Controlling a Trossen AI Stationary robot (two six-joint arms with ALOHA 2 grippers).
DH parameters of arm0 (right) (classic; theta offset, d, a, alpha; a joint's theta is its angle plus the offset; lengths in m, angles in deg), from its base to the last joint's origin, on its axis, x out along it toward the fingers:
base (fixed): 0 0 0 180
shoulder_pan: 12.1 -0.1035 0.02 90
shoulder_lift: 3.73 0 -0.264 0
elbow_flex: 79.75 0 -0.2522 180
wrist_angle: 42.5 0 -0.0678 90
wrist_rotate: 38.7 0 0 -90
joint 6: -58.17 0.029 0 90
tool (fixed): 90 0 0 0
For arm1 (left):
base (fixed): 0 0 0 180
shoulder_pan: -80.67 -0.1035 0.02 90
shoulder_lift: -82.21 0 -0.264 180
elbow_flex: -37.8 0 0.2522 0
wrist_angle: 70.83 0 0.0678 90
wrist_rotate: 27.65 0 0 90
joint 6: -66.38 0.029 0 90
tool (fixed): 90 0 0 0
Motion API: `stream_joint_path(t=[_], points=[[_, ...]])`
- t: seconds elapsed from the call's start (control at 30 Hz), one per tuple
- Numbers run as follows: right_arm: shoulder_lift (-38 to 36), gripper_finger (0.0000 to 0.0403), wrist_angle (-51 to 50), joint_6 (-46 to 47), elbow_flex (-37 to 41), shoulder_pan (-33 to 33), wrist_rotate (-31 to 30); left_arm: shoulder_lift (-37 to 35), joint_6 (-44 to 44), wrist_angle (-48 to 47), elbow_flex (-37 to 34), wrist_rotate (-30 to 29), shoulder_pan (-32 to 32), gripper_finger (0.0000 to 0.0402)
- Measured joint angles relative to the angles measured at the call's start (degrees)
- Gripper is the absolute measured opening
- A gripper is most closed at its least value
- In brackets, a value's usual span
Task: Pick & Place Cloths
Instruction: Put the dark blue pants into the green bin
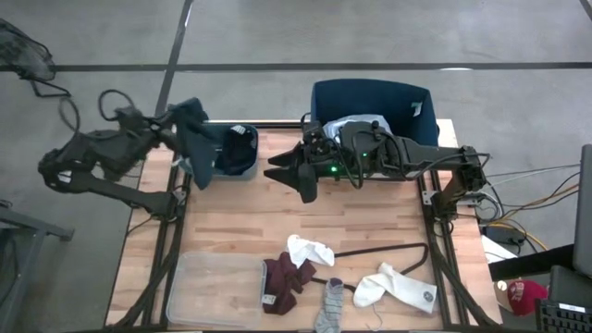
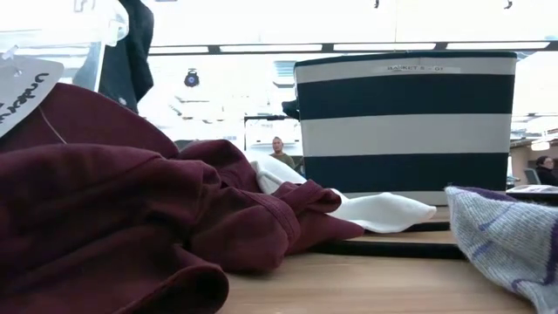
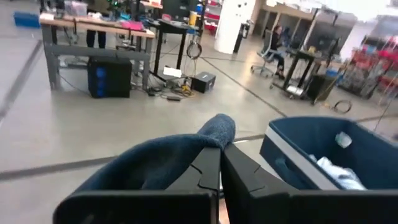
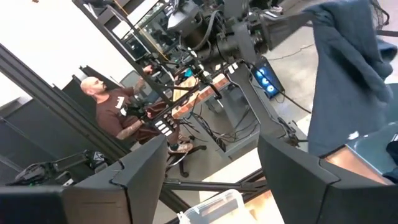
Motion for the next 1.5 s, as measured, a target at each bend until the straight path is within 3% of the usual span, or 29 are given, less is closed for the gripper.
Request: stream_joint_path(t=[0.27,0.6,0.77,0.93,1.27,1.5], points=[[0.0,0.0263,0.0,-0.1,0.0,-0.2,0.0,1.5,-5.9,-3.6,-2.5,-0.7,-0.3,0.0007],[0.2,0.024,-0.5,-0.5,0.1,-0.7,-0.1,1.8,-15.2,-3.7,-14.0,0.2,-0.8,0.0012],[0.2,0.0228,-0.5,-0.5,0.1,-0.9,0.2,1.8,-21.2,-3.7,-17.4,4.9,-1.0,0.0027],[0.2,0.0228,-0.7,-0.5,0.1,-1.1,0.3,1.7,-25.2,-3.6,-18.0,7.7,-1.2,0.0068],[0.2,0.0255,-0.9,-0.5,0.1,-1.1,0.4,1.4,-28.1,-3.5,-16.9,9.9,-1.2,0.019],[0.2,0.0265,-2.1,-0.5,0.1,-1.1,0.4,1.4,-27.9,-2.6,-15.5,13.2,-1.2,0.0215]])
